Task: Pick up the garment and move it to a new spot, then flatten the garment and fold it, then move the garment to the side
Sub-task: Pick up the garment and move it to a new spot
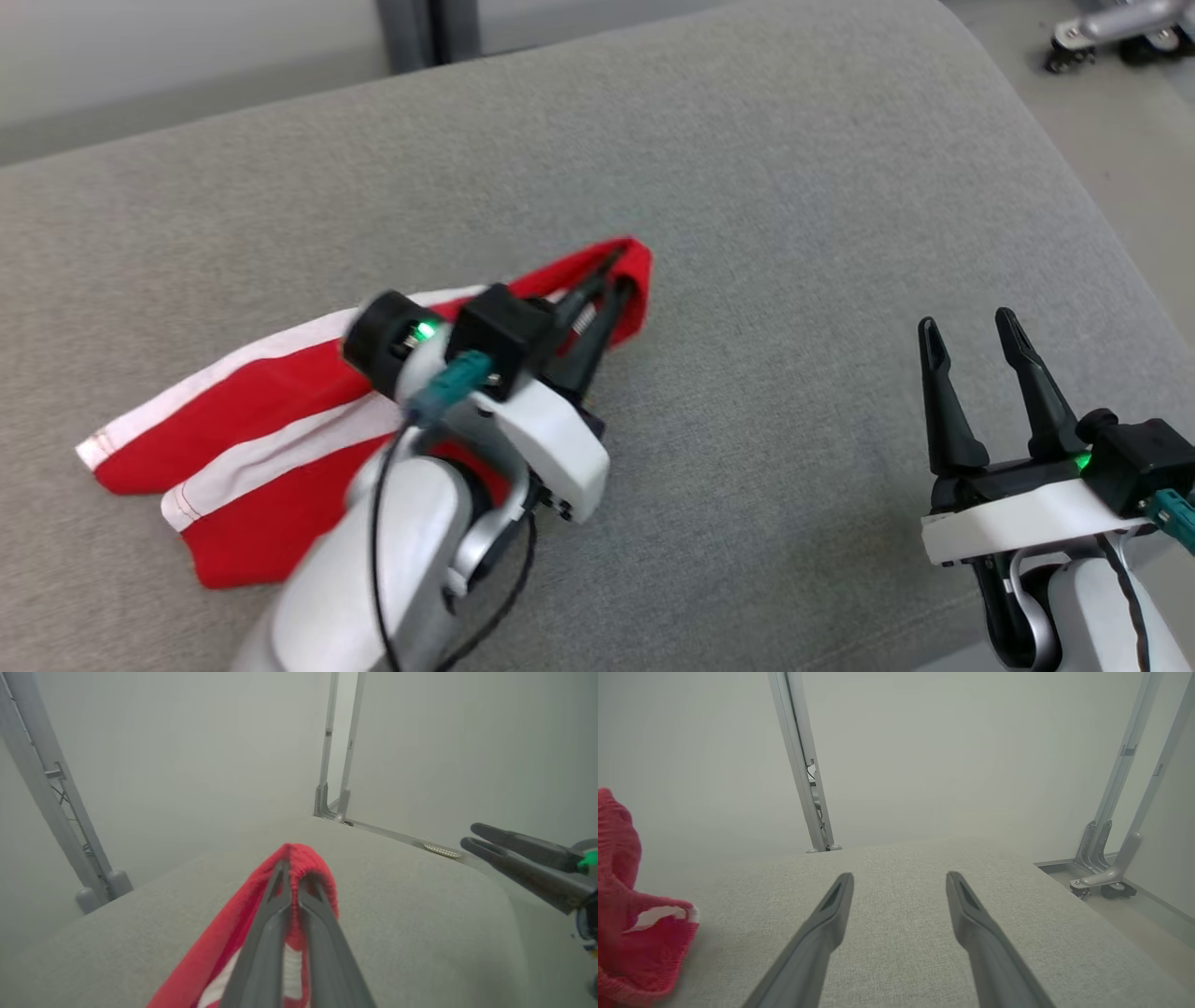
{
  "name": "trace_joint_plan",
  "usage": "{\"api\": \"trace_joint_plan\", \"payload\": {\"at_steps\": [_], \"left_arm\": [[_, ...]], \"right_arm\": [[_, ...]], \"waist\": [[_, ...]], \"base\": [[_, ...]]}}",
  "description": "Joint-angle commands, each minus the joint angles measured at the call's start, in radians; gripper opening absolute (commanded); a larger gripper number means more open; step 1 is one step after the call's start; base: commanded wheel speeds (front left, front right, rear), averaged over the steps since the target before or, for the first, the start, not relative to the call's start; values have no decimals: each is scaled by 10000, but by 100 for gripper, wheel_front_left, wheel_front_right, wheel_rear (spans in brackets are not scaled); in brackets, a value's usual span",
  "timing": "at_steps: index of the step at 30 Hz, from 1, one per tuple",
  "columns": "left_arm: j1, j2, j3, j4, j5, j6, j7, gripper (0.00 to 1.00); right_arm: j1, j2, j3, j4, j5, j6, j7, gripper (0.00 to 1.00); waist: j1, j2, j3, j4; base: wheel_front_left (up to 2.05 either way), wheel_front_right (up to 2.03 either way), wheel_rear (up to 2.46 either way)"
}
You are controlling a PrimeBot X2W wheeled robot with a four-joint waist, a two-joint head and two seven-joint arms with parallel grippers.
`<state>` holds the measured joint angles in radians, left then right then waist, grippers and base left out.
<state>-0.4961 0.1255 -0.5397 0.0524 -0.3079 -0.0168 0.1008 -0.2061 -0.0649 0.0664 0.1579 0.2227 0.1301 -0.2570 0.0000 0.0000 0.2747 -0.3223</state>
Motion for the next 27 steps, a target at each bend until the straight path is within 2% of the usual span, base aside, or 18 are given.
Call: {"api": "trace_joint_plan", "payload": {"at_steps": [1, 5, 11, 12, 13, 14, 21, 27], "left_arm": [[-161, 2, -118, 283, -7, -128, 33, 0], [-400, -313, -803, 1603, -65, -480, 78, 0], [-595, -523, -1351, 3161, -215, -724, -85, 0], [-629, -556, -1389, 3326, -266, -743, -166, 20], [-644, -571, -1435, 3456, -316, -767, -250, 74], [-674, -588, -1463, 3541, -347, -784, -374, 100], [-452, -676, -1452, 3464, -827, -645, -1298, 100], [-116, -514, -1040, 2991, -983, -223, -2078, 100]], "right_arm": [[-127, 38, -22, 20, 98, 12, -79, 100], [-248, 87, 7, -16, 180, 12, -95, 100], [-358, 114, 10, -83, 258, 12, -99, 100], [-352, 116, 3, -75, 257, 12, -99, 100], [-355, 115, -18, -63, 255, 12, -100, 100], [-354, 115, -41, -50, 246, 12, -100, 100], [-213, 114, -130, 41, 64, 12, -97, 100], [-94, 49, -255, 97, -99, 12, -96, 100]], "waist": [[0, 0, 475, -431], [0, 0, 762, -565], [0, 0, 934, -506], [0, 0, 930, -464], [0, 0, 903, -407], [0, 0, 860, -347], [0, 0, 277, 215], [0, 0, -237, 855]], "base": [[0, 0, 0], [0, 0, 0], [0, 0, 0], [0, 0, 0], [0, 0, 0], [0, 0, 0], [0, 0, 0], [0, 0, 0]]}}
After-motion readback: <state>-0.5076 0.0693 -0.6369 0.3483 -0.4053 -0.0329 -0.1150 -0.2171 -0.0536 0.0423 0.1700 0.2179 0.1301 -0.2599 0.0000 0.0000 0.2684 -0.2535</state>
